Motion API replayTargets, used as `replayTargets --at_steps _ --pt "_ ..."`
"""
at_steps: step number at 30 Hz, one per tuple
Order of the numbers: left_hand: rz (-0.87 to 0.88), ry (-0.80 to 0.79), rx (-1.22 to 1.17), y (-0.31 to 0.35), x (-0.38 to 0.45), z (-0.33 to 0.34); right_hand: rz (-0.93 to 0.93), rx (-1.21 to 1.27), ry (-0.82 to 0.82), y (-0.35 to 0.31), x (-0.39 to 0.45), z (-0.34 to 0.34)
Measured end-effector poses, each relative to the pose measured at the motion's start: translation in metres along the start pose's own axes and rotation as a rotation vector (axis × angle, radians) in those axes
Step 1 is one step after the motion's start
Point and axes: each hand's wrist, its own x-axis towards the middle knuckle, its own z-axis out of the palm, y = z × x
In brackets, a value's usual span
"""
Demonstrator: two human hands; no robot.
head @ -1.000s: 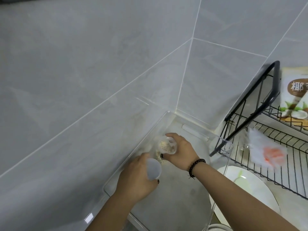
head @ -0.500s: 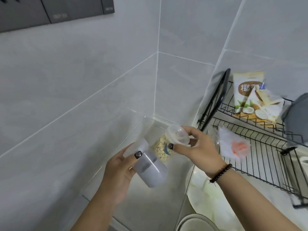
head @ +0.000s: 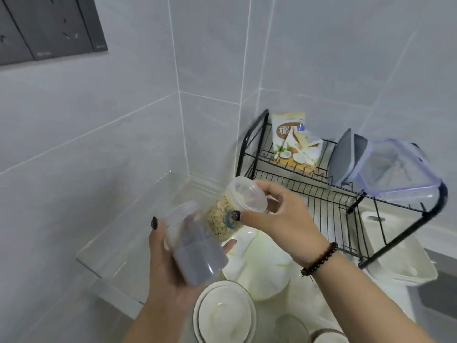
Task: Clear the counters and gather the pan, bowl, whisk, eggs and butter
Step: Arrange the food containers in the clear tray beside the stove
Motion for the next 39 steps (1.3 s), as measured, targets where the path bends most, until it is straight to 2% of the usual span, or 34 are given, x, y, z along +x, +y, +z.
replayTargets --at_steps 2,5,9,12,14,17,20,22,23,24,25,27,28,30,32,35,39 --pt "-0.074 -0.014 -0.062 -0.026 -0.015 0.01 -0.018 -0.037 -0.022 -0.003 -0.023 -0.021" --pt "-0.19 -0.144 -0.213 -0.059 -0.037 0.019 -0.024 -0.075 -0.044 -0.003 -0.053 -0.046" --pt "-0.132 -0.167 -0.172 -0.087 -0.058 0.027 0.004 -0.101 -0.045 0.002 -0.083 -0.07" --pt "-0.156 -0.167 -0.145 -0.103 -0.069 0.027 0.031 -0.123 0.023 0.005 -0.108 -0.085" --pt "-0.204 -0.258 -0.114 -0.114 -0.075 0.029 0.048 -0.136 0.107 0.004 -0.123 -0.093" --pt "-0.208 -0.25 0.055 -0.126 -0.08 0.039 0.07 -0.13 0.222 0.003 -0.143 -0.102" --pt "-0.208 -0.308 0.196 -0.134 -0.089 0.05 0.048 -0.114 0.252 -0.001 -0.166 -0.11" --pt "-0.292 -0.321 0.118 -0.14 -0.088 0.055 0.006 -0.066 0.297 -0.001 -0.183 -0.116" --pt "-0.295 -0.248 0.054 -0.139 -0.088 0.062 -0.016 -0.028 0.318 -0.001 -0.191 -0.118" --pt "-0.31 -0.259 0.061 -0.143 -0.086 0.056 -0.018 -0.006 0.343 -0.001 -0.198 -0.119" --pt "-0.445 -0.255 0.08 -0.141 -0.084 0.058 -0.005 0.005 0.385 0.0 -0.207 -0.118" --pt "-0.563 -0.362 0.28 -0.145 -0.084 0.047 0.039 0.004 0.481 0.005 -0.223 -0.114" --pt "-0.599 -0.445 0.242 -0.146 -0.077 0.036 0.057 -0.012 0.53 0.007 -0.231 -0.112" --pt "-0.586 -0.409 0.373 -0.153 -0.085 0.041 0.117 -0.083 0.646 0.012 -0.248 -0.105" --pt "-0.633 -0.417 0.392 -0.166 -0.089 0.037 0.199 -0.161 0.793 0.018 -0.27 -0.098" --pt "-0.718 -0.383 0.427 -0.184 -0.1 0.034 0.298 -0.227 0.926 0.019 -0.303 -0.093" --pt "-0.845 -0.499 0.531 -0.223 -0.133 0.044 0.396 -0.238 1.077 0.015 -0.357 -0.104"
